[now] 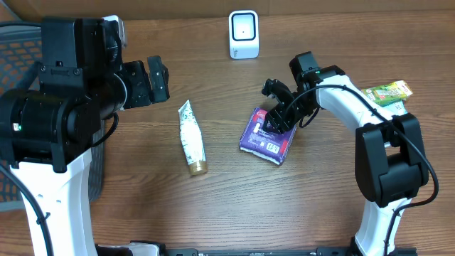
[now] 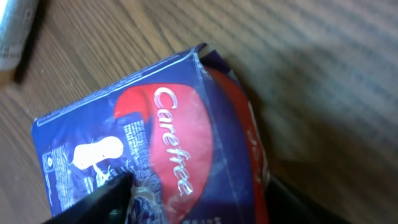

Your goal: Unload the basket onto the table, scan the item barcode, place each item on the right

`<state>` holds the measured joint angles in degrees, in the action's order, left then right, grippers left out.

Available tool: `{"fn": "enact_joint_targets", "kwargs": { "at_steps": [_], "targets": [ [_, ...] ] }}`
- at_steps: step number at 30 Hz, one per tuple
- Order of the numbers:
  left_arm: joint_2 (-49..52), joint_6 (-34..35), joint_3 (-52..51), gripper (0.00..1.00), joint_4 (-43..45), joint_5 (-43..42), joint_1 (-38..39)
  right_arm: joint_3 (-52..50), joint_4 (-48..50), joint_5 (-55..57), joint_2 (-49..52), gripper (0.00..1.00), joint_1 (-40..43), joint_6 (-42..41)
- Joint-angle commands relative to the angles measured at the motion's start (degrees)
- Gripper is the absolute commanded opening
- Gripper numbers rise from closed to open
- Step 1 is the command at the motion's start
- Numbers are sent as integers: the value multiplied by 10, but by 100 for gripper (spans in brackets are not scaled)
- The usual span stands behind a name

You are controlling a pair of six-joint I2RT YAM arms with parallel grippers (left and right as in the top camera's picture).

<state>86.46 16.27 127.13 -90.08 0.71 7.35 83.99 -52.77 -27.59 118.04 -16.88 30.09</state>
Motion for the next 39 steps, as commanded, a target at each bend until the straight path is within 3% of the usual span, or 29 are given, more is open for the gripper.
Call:
{"fn": "enact_joint_targets", "kwargs": {
  "at_steps": [1,5,8,11,14,18,22,23,24,26,27,30,34,39],
  "targets": [
    [4,-9,4,100,1,3,-2,-4,-18,5,3,60,2,-4],
    [4,-9,4,100,1,3,-2,-4,-31,5,3,25,8,-69],
    [4,-9,4,100,1,3,-2,0,-28,-7,3,13,13,-152],
    [4,-9,4,100,1,3,-2,1,-9,-68,3,9,16,-238],
    [4,-9,4,100,1,3,-2,1,23,-109,3,4,16,-395],
    [4,-9,4,100,1,3,-2,-2,34,-25,3,4,4,-690],
    [4,-9,4,100,1,3,-2,-3,53,58,3,5,-19,-773],
    [4,-9,4,99,1,3,-2,-3,56,78,3,9,-25,-780],
    [4,-9,4,100,1,3,-2,-3,57,90,3,22,-30,-781],
    [4,-9,4,100,1,3,-2,-3,58,100,3,60,-37,-776],
    [4,-9,4,99,1,3,-2,-3,58,100,3,74,-38,-764],
    [4,-9,4,100,1,3,-2,-3,57,98,3,75,-36,-733],
    [4,-9,4,100,1,3,-2,-3,68,87,3,70,-25,-652],
    [4,-9,4,100,1,3,-2,-3,96,-14,3,72,-2,-385]
  ]
}}
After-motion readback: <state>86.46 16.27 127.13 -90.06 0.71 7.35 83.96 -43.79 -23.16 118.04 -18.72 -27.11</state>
